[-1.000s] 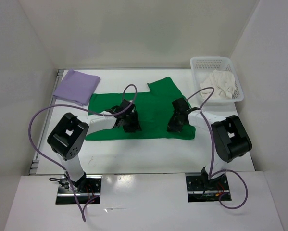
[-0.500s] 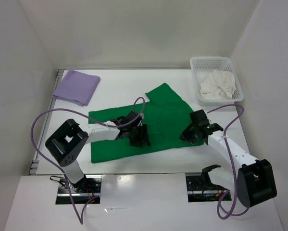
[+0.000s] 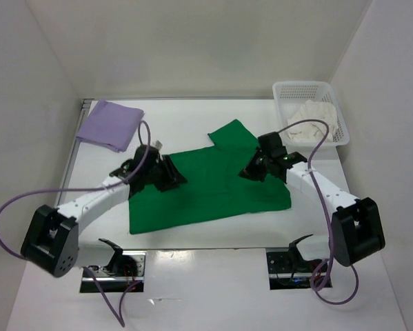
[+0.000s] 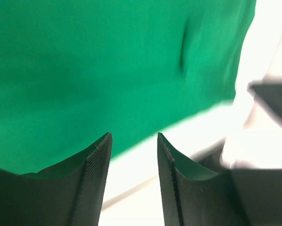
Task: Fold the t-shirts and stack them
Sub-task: Fold the flattened tshirt in 1/3 of the way, then grap the side of the flattened tshirt furthest away from the robot with both arms
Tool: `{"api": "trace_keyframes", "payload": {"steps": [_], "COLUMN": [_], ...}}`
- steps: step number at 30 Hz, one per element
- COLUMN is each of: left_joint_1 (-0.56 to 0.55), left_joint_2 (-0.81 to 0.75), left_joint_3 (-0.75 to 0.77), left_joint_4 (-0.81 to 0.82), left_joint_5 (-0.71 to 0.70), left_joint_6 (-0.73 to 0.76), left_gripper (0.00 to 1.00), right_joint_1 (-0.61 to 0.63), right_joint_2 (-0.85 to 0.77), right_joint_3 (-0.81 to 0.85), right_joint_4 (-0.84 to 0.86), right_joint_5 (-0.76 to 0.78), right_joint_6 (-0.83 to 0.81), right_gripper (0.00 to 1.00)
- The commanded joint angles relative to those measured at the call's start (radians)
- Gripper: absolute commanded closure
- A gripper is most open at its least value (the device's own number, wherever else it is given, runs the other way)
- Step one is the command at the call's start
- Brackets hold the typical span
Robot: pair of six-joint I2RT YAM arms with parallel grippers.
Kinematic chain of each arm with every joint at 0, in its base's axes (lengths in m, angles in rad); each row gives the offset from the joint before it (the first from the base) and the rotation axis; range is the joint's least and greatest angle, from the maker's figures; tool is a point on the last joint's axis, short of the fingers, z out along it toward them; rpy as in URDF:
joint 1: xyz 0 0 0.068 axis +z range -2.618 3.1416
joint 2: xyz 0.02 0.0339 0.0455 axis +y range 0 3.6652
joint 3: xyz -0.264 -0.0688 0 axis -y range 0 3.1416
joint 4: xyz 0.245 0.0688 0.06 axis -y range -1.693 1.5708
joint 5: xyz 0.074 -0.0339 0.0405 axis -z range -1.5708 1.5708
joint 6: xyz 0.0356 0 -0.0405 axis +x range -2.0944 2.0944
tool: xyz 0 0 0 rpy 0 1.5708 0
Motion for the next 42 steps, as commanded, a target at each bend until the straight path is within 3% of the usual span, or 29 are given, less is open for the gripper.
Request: {"api": "trace_keyframes", "payload": {"steps": [1,3,5,8,9,15,17,19,20,21,23,24,26,28,30,32,35,38,39,42], "left_joint_1": [-0.112,-0.130,-0.196,-0.230,-0.230,-0.192,-0.183,-0.164,-0.164,-0.164,-0.117,-0.019,0.143,0.208,0.251,0.291,0.349,0.518,0.546,0.612], "left_joint_2": [-0.091,-0.115,-0.174,-0.217,-0.205,-0.091,-0.102,-0.132,-0.154,-0.168,-0.223,-0.233,-0.234,-0.223,-0.188,-0.156,-0.090,0.017,0.051,0.176], "left_joint_3": [-0.158,-0.132,-0.118,-0.125,-0.138,-0.061,-0.018,-0.003,0.032,0.032,0.005,-0.027,-0.049,-0.049,0.004,0.052,0.121,0.131,0.143,0.176], "left_joint_4": [0.068,-0.013,0.020,0.112,0.125,0.128,0.090,0.079,0.079,0.064,0.076,0.061,0.033,0.021,-0.021,-0.030,-0.073,-0.053,-0.053,-0.053], "left_joint_5": [0.135,0.097,0.025,0.001,0.001,0.075,0.048,0.011,-0.009,-0.038,-0.091,-0.071,0.007,0.008,-0.063,-0.045,-0.094,-0.054,-0.054,-0.032], "left_joint_6": [-0.180,-0.181,-0.181,-0.162,-0.162,-0.073,-0.041,0.003,0.020,0.020,0.020,0.020,0.072,0.158,0.198,0.266,0.286,0.286,0.286,0.295], "left_gripper": [0.49,0.43,0.36,0.24,0.23,0.05,0.04,0.04,0.09,0.22,0.38,0.50,0.64,0.78,0.74,0.70,0.77,0.81,0.79,0.62], "right_joint_1": [0.129,0.212,0.247,0.258,0.258,0.272,0.249,0.215,0.215,0.215,0.215,0.215,0.215,0.204,0.192,0.166,0.103,0.043,0.032,-0.001], "right_joint_2": [-0.028,-0.038,-0.019,-0.019,-0.019,0.071,0.093,0.106,0.120,0.129,0.171,0.189,0.231,0.243,0.243,0.254,0.268,0.288,0.288,0.314], "right_joint_3": [-0.052,-0.076,-0.067,-0.051,-0.039,0.022,0.022,0.031,0.048,0.067,0.126,0.162,0.194,0.205,0.226,0.257,0.275,0.295,0.304,0.338], "right_joint_4": [0.124,0.155,0.155,0.207,0.251,0.290,0.299,0.308,0.308,0.290,0.261,0.212,0.172,0.172,0.192,0.192,0.192,0.192,0.192,0.192], "right_joint_5": [-0.095,-0.122,-0.134,-0.131,-0.143,-0.195,-0.206,-0.206,-0.206,-0.189,-0.149,-0.128,-0.070,-0.070,-0.070,-0.057,-0.077,-0.077,-0.057,-0.079], "right_joint_6": [0.027,0.079,0.095,0.104,0.093,0.035,0.024,0.015,0.006,-0.006,-0.045,-0.058,-0.080,-0.106,-0.123,-0.157,-0.168,-0.187,-0.187,-0.213], "right_gripper": [0.88,0.88,0.86,0.74,0.66,0.60,0.64,0.77,0.79,0.85,0.87,0.89,0.90,0.91,0.90,0.89,0.89,0.87,0.87,0.87]}}
